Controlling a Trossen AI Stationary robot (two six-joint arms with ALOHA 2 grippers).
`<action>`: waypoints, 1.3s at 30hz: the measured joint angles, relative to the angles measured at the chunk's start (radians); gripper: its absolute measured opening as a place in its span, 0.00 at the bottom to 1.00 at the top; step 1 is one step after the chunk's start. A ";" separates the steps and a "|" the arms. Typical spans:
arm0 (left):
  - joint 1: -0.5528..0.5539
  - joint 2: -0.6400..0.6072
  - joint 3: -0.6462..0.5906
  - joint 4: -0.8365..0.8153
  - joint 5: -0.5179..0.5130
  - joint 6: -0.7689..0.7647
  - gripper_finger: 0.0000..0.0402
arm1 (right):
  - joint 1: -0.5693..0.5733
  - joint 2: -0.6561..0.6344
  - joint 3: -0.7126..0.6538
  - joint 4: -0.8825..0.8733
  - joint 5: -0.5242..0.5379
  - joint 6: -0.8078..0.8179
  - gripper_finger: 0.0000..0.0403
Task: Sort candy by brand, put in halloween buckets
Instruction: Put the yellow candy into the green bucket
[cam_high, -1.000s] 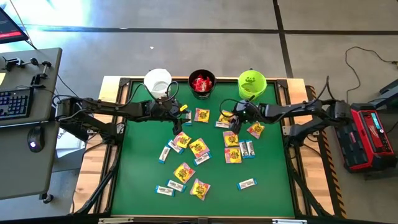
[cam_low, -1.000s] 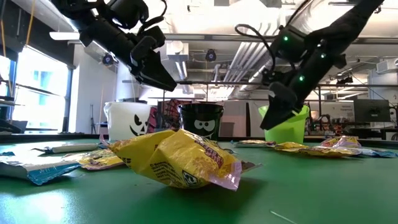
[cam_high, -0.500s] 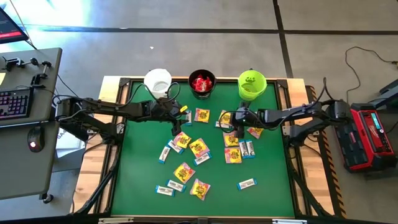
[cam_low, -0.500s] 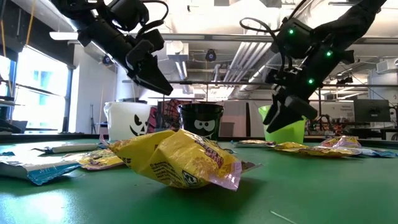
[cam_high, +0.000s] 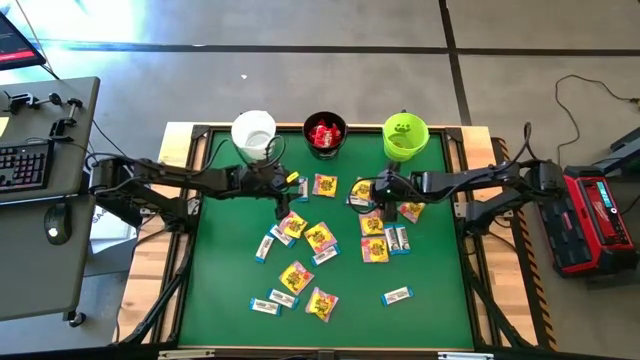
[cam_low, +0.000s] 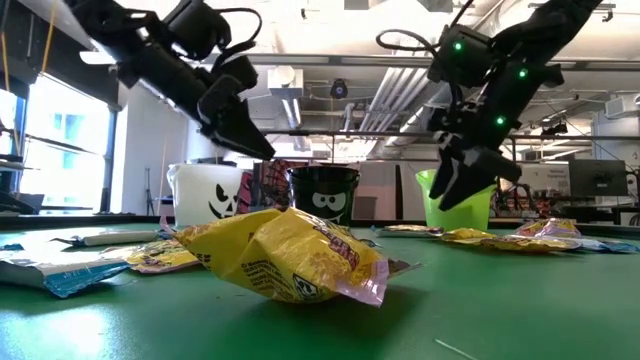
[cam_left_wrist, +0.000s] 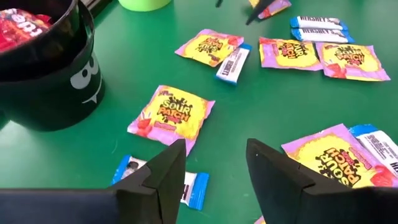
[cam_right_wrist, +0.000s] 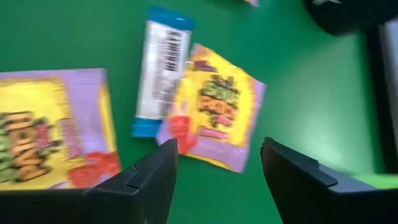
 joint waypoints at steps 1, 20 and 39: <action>0.000 0.000 -0.017 0.026 0.000 -0.002 0.39 | 0.000 0.000 0.000 0.002 -0.016 -0.003 0.55; 0.000 0.000 -0.065 0.090 0.000 -0.019 0.39 | 0.081 0.084 -0.001 0.041 0.043 -0.134 0.55; -0.027 0.000 -0.065 0.087 0.000 -0.009 0.39 | 0.079 0.200 0.001 0.104 0.100 -0.260 0.26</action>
